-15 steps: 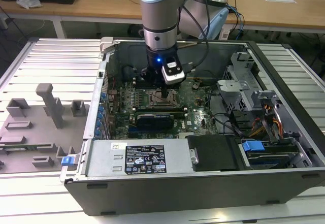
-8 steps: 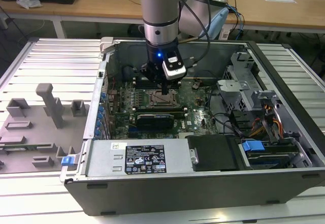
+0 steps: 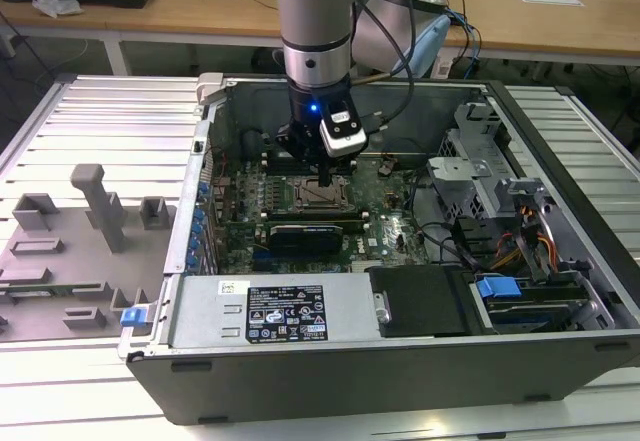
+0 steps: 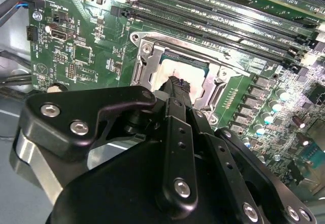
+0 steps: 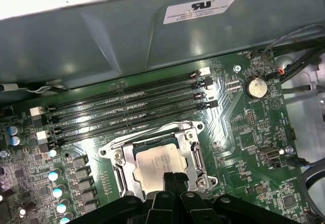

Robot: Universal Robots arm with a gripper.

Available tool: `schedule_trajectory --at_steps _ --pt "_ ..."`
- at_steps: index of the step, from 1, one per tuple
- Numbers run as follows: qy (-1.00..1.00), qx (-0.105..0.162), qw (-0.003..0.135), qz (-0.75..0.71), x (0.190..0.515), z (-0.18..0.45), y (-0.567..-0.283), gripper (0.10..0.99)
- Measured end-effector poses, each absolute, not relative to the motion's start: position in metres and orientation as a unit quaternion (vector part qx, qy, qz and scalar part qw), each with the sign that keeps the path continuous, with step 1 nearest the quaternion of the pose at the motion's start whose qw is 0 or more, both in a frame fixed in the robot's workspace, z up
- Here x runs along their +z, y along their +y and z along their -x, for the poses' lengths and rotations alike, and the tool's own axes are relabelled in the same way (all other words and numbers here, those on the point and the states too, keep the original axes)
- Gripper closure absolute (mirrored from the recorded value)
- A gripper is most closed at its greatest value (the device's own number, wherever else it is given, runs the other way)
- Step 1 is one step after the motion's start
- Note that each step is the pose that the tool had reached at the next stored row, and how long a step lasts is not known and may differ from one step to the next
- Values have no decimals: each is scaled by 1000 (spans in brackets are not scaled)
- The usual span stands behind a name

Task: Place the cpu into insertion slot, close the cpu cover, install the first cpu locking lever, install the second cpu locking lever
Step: 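Install the second cpu locking lever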

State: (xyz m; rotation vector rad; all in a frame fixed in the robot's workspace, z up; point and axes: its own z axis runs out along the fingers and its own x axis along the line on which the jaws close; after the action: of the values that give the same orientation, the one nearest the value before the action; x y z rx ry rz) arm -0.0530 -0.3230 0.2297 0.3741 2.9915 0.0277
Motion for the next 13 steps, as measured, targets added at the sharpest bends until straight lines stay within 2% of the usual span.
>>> schedule_trajectory --at_steps 13 --pt "990 9 63 -124 239 53 -323 980"
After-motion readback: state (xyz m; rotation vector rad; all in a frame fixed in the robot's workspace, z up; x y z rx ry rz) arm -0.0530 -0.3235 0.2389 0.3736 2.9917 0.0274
